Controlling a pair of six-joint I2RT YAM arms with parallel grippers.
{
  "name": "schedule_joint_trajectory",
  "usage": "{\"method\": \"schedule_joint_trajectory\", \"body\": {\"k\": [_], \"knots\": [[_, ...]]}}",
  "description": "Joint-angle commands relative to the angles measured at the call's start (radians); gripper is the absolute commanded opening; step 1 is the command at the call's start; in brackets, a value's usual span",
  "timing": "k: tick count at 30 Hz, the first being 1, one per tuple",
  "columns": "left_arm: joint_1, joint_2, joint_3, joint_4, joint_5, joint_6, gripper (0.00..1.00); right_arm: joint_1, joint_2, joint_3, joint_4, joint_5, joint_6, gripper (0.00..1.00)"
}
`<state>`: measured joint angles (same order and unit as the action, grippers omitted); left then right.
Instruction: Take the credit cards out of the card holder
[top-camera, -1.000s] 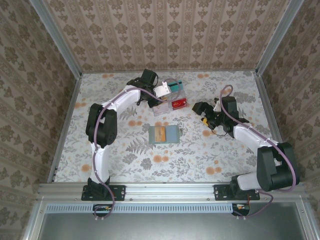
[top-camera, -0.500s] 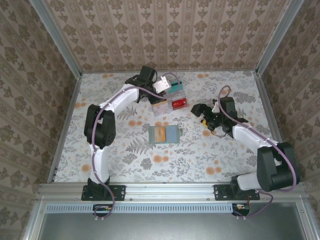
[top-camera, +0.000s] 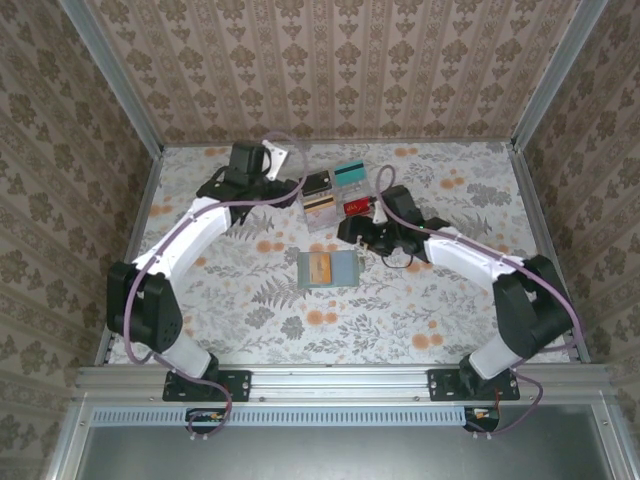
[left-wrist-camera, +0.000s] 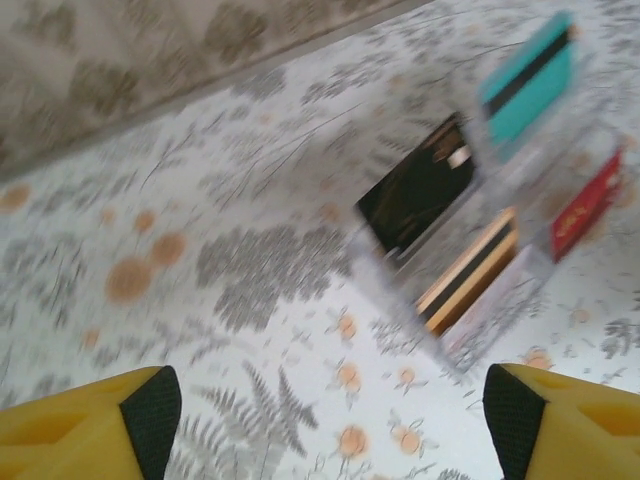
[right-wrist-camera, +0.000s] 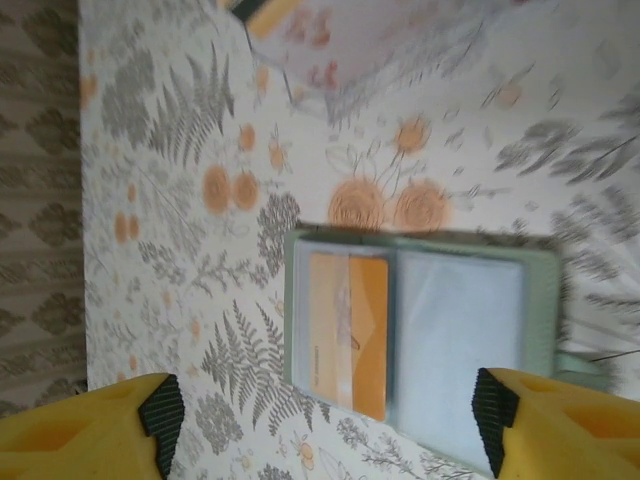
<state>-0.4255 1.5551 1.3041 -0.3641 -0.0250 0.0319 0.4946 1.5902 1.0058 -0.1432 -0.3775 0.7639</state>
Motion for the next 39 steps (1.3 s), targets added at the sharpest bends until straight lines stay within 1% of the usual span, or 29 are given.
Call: {"method": "schedule_joint_trajectory", "body": {"k": [1,2,3,4,7,10,13,15,17,23,27,28,29,31,33,39], "knots": [[0.024,-0.079,-0.092,-0.027,-0.095,-0.186,0.86,0.054,0.073,0.057,-0.039,0.006,0.028,0.75],[0.030,-0.105,-0.122,-0.027,-0.102,-0.211,0.90,0.071,0.093,0.067,-0.037,0.006,0.041,0.74],[0.035,-0.127,-0.153,-0.028,-0.107,-0.241,0.97,0.085,0.114,0.078,-0.030,0.003,0.052,0.72],[0.037,-0.144,-0.172,-0.035,-0.110,-0.261,1.00,0.097,0.131,0.085,-0.027,0.001,0.063,0.70],[0.036,-0.199,-0.216,-0.071,-0.105,-0.323,1.00,0.128,0.179,0.099,-0.021,0.011,0.103,0.64],[0.035,-0.248,-0.266,-0.076,-0.076,-0.387,1.00,0.143,0.225,0.103,-0.025,0.016,0.128,0.53],[0.036,-0.269,-0.292,-0.106,-0.030,-0.468,0.99,0.149,0.247,0.094,-0.034,0.040,0.131,0.49],[0.039,-0.271,-0.313,-0.103,0.066,-0.498,0.94,0.148,0.256,0.095,-0.045,0.053,0.131,0.47],[0.036,-0.268,-0.328,-0.096,0.135,-0.532,0.92,0.148,0.258,0.097,-0.049,0.066,0.128,0.46],[0.018,-0.262,-0.399,-0.014,0.257,-0.656,0.86,0.145,0.293,0.125,-0.052,0.068,0.111,0.40],[-0.007,-0.213,-0.397,-0.002,0.323,-0.723,0.76,0.138,0.306,0.129,-0.041,0.069,0.098,0.37],[-0.019,-0.194,-0.388,-0.006,0.331,-0.725,0.71,0.136,0.306,0.130,-0.038,0.066,0.096,0.36],[-0.025,-0.179,-0.379,-0.009,0.332,-0.725,0.68,0.134,0.307,0.129,-0.036,0.063,0.092,0.35],[-0.062,-0.144,-0.367,-0.017,0.326,-0.731,0.65,0.132,0.312,0.127,-0.029,0.056,0.090,0.34],[-0.072,-0.109,-0.361,-0.017,0.335,-0.745,0.61,0.130,0.315,0.122,-0.020,0.045,0.088,0.34],[-0.104,-0.024,-0.345,0.020,0.379,-0.777,0.43,0.119,0.313,0.076,0.070,-0.007,0.107,0.32]]}}
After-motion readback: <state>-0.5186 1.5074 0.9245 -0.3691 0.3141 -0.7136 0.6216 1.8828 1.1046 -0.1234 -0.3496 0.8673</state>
